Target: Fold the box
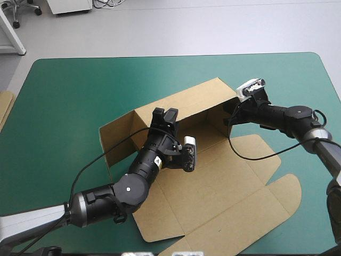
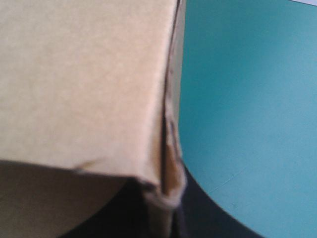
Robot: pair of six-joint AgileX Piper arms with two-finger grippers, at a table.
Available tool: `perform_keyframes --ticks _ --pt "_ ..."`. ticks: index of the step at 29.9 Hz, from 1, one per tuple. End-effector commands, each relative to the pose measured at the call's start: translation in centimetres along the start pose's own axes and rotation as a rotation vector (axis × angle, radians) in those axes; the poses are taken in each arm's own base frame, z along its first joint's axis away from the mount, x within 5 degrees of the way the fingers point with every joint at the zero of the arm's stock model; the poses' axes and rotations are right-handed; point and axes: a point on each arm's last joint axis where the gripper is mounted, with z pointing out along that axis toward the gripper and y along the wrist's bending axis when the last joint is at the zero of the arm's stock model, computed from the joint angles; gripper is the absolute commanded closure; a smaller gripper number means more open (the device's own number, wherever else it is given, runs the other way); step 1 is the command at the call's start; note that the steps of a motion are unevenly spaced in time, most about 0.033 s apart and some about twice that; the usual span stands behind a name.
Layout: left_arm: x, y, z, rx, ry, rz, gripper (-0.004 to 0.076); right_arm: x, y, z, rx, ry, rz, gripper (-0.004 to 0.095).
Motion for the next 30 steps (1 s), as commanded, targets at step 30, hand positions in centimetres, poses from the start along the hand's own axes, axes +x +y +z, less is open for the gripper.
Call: perform_keyframes --ticks 30 --pt "17.7 15.6 -2.8 -0.262 0.291 -1.157 0.0428 -2.7 0.5 -2.5 0.053 0.1 0.126 0.0927"
